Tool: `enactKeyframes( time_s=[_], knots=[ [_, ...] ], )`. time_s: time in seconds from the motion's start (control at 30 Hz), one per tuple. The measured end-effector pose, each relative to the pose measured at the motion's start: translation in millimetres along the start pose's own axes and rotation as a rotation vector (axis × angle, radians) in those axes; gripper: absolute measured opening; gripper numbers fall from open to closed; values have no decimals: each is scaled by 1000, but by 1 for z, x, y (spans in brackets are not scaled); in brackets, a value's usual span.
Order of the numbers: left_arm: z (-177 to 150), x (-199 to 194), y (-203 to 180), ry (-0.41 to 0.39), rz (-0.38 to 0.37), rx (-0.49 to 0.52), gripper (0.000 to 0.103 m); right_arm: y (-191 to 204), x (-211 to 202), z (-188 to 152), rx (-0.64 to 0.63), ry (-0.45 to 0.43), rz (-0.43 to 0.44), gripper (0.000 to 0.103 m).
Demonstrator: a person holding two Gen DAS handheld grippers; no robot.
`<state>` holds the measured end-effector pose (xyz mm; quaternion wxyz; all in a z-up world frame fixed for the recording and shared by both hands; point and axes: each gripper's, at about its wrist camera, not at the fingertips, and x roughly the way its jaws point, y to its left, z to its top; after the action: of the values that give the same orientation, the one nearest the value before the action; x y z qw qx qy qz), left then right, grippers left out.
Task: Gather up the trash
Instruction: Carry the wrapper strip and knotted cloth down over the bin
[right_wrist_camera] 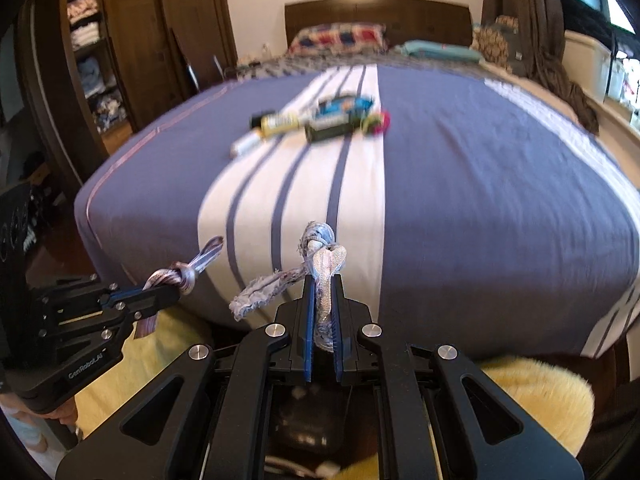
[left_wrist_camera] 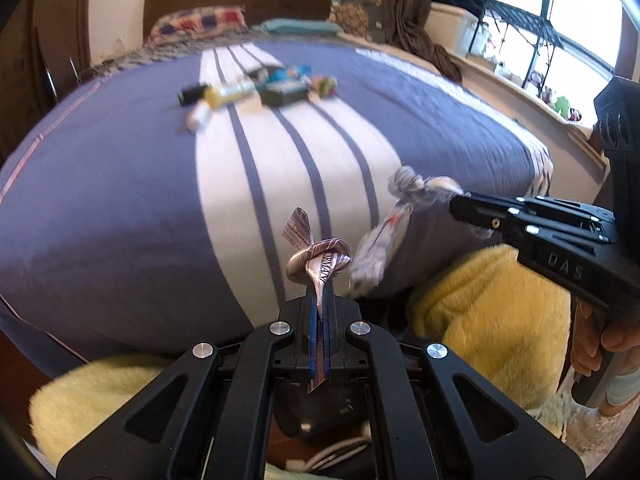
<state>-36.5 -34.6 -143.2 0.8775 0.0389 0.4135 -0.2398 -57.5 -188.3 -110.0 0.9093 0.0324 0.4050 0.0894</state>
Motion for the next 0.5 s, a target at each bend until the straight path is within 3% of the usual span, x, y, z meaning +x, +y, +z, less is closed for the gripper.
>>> enactKeyframes(
  time_s=[0.23,0.5],
  knots=[
    [-28,40,0,114,-21,-12,1,-3,47,-38,21,166,11,9],
    [-56,92,15,269,-56,-73,1,-1,85,-61,40,296,16,9]
  ],
)
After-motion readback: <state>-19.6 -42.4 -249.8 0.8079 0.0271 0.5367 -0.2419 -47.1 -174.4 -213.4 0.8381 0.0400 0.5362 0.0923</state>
